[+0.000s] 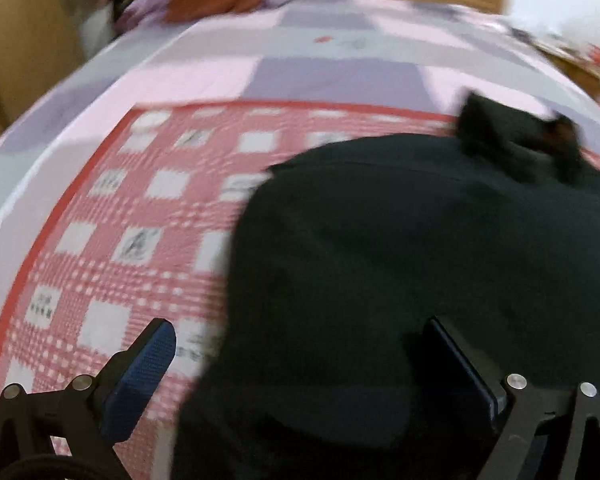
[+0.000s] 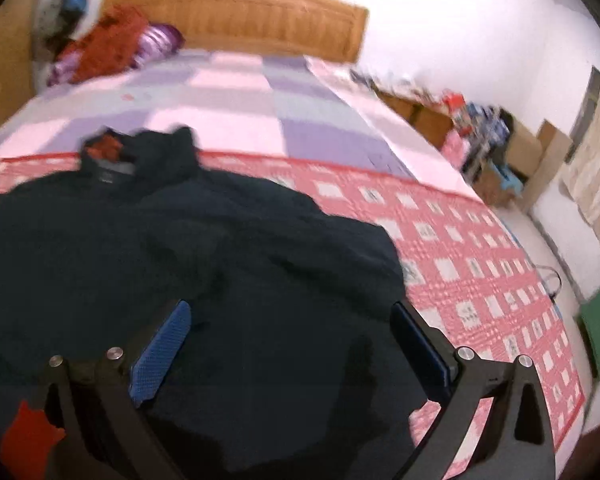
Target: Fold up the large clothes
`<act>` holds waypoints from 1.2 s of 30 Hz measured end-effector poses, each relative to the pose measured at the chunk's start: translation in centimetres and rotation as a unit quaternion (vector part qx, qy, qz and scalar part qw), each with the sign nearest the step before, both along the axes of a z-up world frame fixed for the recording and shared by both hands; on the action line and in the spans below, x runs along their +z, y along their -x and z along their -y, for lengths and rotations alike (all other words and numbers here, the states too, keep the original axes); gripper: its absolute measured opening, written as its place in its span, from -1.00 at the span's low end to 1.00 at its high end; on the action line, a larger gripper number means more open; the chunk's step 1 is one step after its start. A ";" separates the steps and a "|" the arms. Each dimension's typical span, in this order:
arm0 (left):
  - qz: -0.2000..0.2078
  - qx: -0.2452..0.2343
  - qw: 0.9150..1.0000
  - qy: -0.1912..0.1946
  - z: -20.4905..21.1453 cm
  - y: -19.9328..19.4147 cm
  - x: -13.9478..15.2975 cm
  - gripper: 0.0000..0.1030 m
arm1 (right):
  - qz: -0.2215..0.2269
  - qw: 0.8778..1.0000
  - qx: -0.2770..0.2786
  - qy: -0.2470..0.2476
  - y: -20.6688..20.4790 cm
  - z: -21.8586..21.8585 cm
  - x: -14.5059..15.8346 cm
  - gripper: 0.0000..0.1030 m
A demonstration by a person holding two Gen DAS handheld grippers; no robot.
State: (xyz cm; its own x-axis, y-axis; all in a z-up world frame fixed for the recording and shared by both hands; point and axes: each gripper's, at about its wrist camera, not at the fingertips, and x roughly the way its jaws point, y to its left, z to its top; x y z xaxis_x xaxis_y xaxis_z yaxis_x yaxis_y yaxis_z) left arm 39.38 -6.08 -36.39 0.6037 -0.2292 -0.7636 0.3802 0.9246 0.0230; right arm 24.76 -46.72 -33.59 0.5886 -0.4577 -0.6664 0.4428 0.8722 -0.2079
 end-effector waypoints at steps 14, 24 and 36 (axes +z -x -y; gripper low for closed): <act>-0.064 0.005 0.998 0.000 -7.8 6.1 -1.6 0.98 | -0.022 0.989 -0.126 -0.072 13.3 0.4 -0.1 0.96; -0.091 -0.124 0.987 -0.043 -5.9 21.2 -4.1 0.98 | -0.140 0.988 0.052 -0.035 17.6 -14.9 -5.7 0.96; -0.075 -0.032 0.995 -0.050 -13.2 25.2 -1.8 0.98 | -0.101 0.988 -0.061 -0.096 32.2 -9.0 -3.0 0.94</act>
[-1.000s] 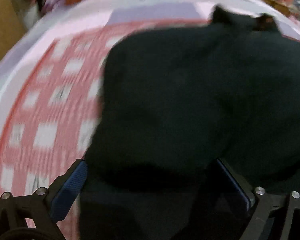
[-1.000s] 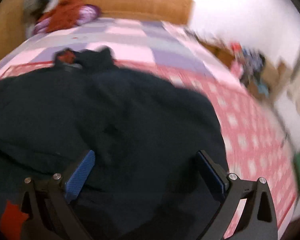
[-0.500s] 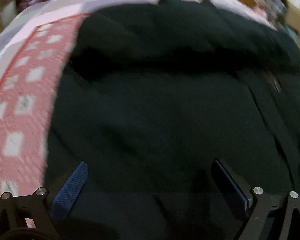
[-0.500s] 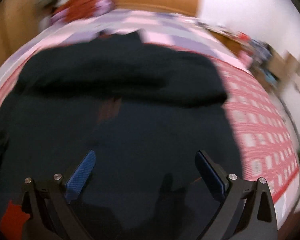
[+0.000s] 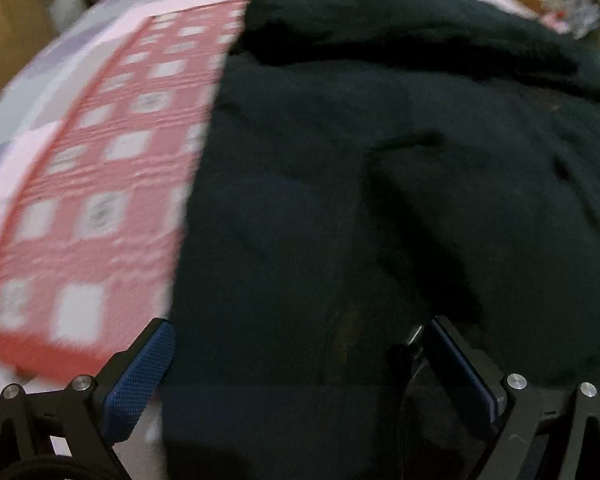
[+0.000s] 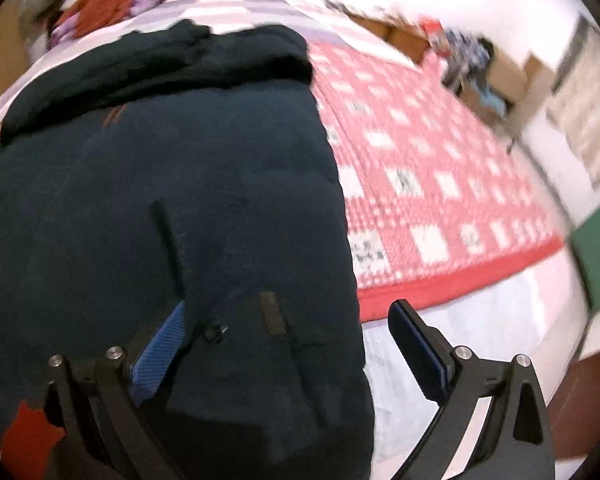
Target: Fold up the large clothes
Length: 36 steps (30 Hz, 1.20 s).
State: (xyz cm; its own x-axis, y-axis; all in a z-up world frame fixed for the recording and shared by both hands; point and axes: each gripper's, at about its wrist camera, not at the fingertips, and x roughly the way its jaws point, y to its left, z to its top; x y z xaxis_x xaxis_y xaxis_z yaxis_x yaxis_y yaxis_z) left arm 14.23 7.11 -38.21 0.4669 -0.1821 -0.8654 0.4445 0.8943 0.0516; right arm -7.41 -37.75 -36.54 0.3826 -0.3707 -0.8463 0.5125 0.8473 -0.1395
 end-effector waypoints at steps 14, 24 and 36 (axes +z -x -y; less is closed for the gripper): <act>-0.045 0.105 0.991 -0.066 -9.3 8.6 -1.3 0.98 | -0.096 0.990 -0.094 -0.045 12.9 0.0 -4.9 0.94; -0.055 0.100 0.992 -0.052 -11.5 12.2 -2.5 0.98 | -0.119 0.985 -0.121 -0.027 19.0 -4.5 -5.3 0.94; -0.056 0.062 0.994 -0.067 -13.6 15.2 -2.7 0.98 | -0.075 0.979 -0.190 -0.015 16.5 -5.2 -8.2 0.94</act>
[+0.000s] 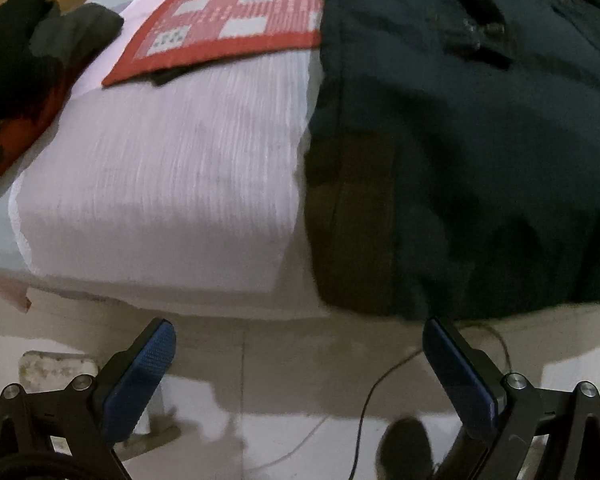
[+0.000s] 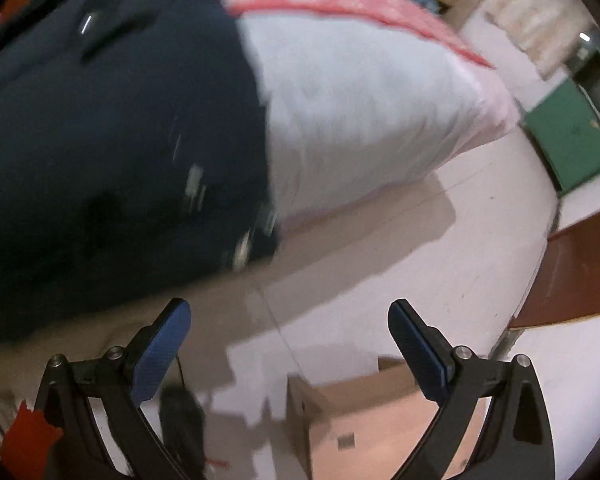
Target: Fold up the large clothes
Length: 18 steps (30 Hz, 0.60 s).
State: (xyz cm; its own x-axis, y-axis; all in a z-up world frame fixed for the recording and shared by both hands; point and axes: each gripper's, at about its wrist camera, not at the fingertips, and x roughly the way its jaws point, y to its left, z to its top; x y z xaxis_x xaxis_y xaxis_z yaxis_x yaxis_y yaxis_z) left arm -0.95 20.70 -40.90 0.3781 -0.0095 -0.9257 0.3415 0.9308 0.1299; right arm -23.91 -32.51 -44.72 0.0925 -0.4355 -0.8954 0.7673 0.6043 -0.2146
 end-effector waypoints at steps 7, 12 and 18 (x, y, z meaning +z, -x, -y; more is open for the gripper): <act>-0.001 -0.013 1.000 0.004 -0.2 1.3 -1.0 0.98 | 0.025 0.999 0.015 0.041 -1.1 0.0 3.0 0.94; 0.015 -0.014 1.000 0.008 0.4 0.9 -1.6 0.98 | 0.035 0.998 0.017 0.051 -1.3 0.0 4.3 0.94; 0.069 0.011 0.997 0.033 0.9 -1.3 0.1 1.00 | 0.057 0.995 0.033 0.080 -2.0 0.4 7.1 0.94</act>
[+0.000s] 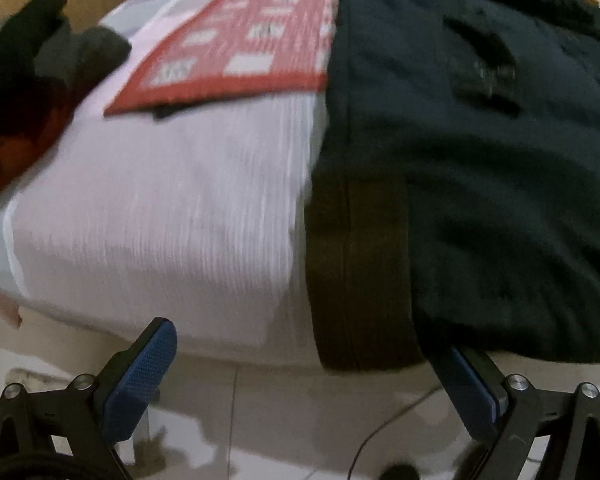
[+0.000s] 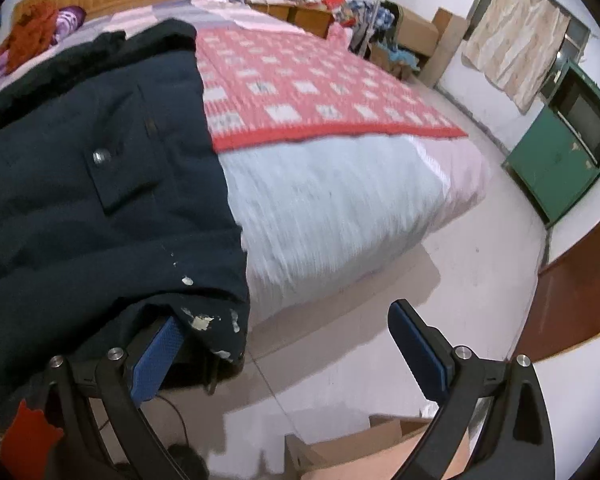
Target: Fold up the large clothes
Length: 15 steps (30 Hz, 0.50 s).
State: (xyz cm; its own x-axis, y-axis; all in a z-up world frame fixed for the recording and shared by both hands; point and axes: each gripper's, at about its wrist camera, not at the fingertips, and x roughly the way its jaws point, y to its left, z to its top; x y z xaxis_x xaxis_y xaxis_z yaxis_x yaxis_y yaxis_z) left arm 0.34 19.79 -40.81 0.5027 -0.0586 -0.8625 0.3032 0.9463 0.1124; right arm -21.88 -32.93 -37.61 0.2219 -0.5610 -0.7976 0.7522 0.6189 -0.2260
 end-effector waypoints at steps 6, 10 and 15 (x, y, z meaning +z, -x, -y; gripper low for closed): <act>-0.003 -0.018 0.999 -0.039 0.7 0.7 -0.8 1.00 | -0.006 1.000 -0.013 -0.026 0.0 0.5 -1.2 0.94; 0.022 0.022 0.999 -0.041 -0.2 -0.1 -0.3 0.97 | 0.004 1.000 -0.007 -0.011 0.2 0.1 -0.5 0.94; 0.114 0.030 0.993 0.006 0.8 -1.7 4.9 1.00 | 0.016 1.000 0.006 0.009 -0.4 0.5 0.7 0.94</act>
State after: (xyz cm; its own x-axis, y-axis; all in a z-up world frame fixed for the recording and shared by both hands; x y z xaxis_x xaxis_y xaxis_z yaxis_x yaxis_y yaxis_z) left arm 2.04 18.97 -35.90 0.6876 -0.0326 -0.7253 0.2142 0.9636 0.1597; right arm -21.48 -33.47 -36.88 0.2539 -0.5727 -0.7794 0.7511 0.6245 -0.2142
